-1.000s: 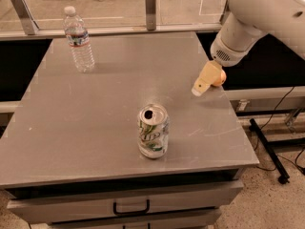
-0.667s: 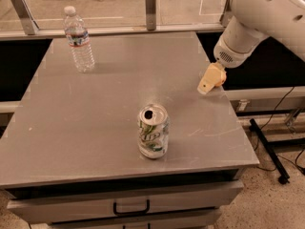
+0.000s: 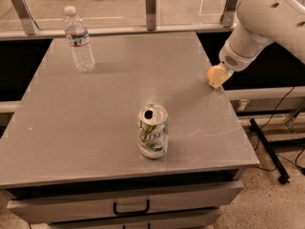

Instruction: Move orange near water bottle

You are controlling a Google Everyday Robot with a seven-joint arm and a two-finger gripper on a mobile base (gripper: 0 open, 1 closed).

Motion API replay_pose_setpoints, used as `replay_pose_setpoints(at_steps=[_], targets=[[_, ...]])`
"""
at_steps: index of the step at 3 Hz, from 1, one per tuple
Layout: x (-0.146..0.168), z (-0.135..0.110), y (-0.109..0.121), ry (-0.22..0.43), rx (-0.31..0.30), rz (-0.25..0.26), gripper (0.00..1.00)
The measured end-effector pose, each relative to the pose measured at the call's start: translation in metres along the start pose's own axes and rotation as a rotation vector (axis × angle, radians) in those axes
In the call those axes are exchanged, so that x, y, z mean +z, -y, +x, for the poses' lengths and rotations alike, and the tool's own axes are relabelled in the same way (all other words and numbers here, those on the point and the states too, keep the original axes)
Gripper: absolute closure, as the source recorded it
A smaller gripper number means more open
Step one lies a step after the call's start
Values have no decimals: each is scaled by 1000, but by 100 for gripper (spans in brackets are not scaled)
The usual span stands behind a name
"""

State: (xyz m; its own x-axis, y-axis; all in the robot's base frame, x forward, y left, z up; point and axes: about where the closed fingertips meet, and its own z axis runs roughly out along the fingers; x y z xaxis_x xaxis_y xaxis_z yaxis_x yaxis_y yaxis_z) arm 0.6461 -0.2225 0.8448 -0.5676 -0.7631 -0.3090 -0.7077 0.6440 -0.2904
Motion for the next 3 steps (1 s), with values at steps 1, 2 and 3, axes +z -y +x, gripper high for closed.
replay_pose_setpoints(at_steps=[1, 2, 3], targets=[[-11, -12, -4, 54, -20, -25, 87], [-44, -45, -11, 170, -77, -41, 100], [-67, -83, -21, 247, -145, -61, 100]])
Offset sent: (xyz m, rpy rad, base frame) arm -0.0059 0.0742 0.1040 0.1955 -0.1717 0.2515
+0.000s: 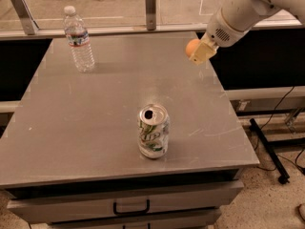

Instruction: Move orange near water bottle

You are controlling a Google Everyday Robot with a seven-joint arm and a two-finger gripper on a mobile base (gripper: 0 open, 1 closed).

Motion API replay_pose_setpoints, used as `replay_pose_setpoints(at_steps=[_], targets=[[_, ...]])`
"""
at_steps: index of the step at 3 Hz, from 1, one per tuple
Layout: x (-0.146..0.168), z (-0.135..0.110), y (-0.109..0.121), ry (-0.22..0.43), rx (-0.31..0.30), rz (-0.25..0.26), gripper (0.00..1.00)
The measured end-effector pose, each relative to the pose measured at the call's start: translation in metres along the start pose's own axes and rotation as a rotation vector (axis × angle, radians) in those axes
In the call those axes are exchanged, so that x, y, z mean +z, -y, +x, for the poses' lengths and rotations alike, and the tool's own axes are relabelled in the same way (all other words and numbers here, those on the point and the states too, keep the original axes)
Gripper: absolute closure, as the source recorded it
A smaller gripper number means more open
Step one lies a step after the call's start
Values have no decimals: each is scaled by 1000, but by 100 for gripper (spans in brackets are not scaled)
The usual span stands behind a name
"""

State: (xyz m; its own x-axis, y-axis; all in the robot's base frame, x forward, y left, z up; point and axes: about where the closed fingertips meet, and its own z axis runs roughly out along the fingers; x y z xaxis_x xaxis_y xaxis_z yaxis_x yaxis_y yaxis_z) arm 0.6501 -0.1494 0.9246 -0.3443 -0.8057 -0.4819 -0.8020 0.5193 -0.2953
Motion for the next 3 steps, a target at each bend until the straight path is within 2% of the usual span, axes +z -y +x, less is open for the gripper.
replay_pose_setpoints(at_steps=[1, 3], targets=[[9, -51, -13, 62, -76, -53, 100], [65, -145, -75, 150, -213, -204, 100]])
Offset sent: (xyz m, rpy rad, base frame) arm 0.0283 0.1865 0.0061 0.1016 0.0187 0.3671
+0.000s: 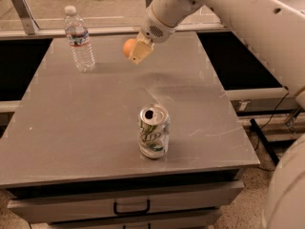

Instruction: Move orange near water bottle

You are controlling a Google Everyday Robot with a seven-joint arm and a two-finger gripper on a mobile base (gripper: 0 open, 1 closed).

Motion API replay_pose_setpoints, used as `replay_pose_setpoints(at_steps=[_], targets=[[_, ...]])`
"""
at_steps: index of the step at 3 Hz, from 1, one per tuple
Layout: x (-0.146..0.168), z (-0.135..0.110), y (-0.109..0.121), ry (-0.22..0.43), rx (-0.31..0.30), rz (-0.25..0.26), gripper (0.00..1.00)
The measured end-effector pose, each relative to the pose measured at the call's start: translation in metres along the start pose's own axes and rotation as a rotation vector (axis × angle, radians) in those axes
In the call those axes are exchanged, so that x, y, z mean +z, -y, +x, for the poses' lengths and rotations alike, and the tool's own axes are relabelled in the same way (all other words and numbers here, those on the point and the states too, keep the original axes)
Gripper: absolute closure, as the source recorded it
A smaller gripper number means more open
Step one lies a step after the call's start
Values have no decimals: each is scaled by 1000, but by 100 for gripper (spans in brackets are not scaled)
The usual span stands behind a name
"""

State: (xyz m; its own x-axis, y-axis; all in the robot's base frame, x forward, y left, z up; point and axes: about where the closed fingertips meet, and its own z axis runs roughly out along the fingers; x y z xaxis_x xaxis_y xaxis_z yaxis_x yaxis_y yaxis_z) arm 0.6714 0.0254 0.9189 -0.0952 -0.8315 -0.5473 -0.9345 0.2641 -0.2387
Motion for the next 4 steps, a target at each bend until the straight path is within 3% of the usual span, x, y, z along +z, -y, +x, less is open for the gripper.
replay_pose_setpoints(at_steps=[1, 2, 3, 4], targets=[[37, -37, -13, -21, -31, 5, 100], [37, -37, -13, -21, -31, 5, 100], [39, -36, -11, 15, 15, 46, 100], [55, -29, -2, 64, 85, 134, 100]])
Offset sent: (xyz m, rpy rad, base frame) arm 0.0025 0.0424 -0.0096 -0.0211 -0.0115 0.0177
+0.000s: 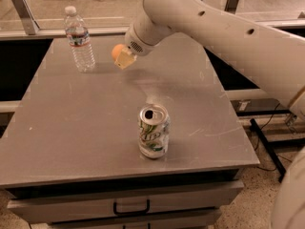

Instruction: Move orange near water bottle

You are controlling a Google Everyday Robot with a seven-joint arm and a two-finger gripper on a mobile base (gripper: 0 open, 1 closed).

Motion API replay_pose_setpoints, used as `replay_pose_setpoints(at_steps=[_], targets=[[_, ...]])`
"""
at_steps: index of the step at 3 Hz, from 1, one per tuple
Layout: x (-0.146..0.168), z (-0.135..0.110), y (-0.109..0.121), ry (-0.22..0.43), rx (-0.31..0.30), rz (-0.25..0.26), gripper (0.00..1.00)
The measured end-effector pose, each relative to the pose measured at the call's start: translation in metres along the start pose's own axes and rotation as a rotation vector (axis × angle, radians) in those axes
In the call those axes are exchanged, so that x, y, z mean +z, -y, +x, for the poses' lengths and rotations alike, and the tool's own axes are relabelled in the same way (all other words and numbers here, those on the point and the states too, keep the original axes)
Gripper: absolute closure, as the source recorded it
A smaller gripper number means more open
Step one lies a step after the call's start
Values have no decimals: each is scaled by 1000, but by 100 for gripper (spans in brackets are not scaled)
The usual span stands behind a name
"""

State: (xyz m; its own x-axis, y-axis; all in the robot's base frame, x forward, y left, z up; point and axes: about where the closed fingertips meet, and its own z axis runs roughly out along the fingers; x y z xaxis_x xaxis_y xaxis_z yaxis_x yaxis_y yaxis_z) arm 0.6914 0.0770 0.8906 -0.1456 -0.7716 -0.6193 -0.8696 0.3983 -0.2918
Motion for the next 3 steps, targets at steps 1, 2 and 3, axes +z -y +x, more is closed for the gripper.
replay_pose_setpoints(at_steps=[1, 2, 3], targets=[[26, -4, 8, 82, 41, 2, 100], [30, -4, 8, 87, 40, -4, 100], [35, -10, 2, 99, 32, -26, 100]])
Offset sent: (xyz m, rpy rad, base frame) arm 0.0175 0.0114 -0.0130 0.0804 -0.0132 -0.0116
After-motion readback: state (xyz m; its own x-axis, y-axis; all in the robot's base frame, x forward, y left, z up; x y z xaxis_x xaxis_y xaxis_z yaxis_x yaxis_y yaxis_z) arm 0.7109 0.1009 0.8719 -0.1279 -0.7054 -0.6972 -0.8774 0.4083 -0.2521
